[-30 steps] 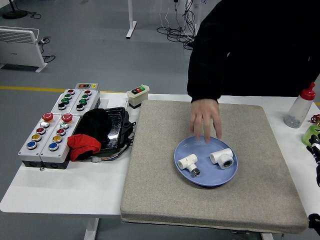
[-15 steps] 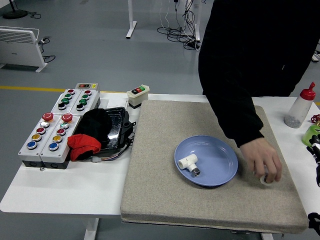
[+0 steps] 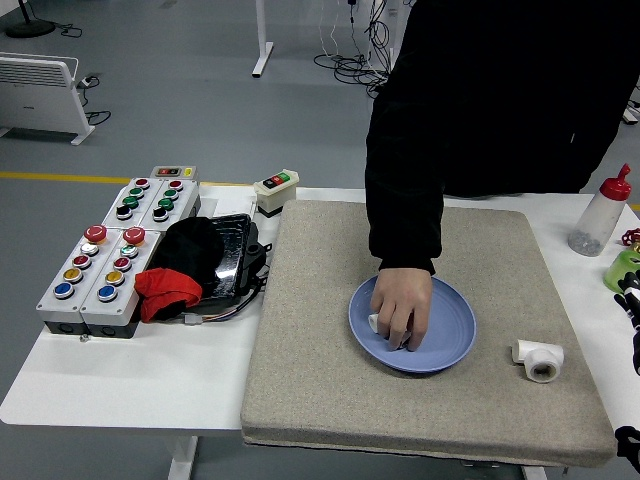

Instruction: Pick pipe place plate twice

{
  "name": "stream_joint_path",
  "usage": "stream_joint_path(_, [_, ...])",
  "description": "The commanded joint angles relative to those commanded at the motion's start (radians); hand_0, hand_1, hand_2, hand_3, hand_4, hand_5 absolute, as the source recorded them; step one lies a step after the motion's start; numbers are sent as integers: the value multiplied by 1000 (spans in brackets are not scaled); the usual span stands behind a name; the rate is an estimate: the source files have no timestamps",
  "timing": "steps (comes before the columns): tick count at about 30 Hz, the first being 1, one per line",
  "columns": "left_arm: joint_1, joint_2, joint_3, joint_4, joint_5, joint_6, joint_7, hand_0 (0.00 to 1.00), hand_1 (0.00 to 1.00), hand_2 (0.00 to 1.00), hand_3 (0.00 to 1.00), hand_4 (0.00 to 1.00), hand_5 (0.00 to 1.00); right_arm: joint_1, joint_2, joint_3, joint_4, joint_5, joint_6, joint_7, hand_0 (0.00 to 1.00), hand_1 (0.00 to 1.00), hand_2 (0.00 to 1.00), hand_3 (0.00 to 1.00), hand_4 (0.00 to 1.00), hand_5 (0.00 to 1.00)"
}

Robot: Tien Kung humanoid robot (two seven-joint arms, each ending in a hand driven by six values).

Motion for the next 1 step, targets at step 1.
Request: stream_joint_path(1, [0,0,-1,0,1,0,0,691,652,676,614,247,998,0,0,0,0,0,0,0,829,780,889,865,591,442])
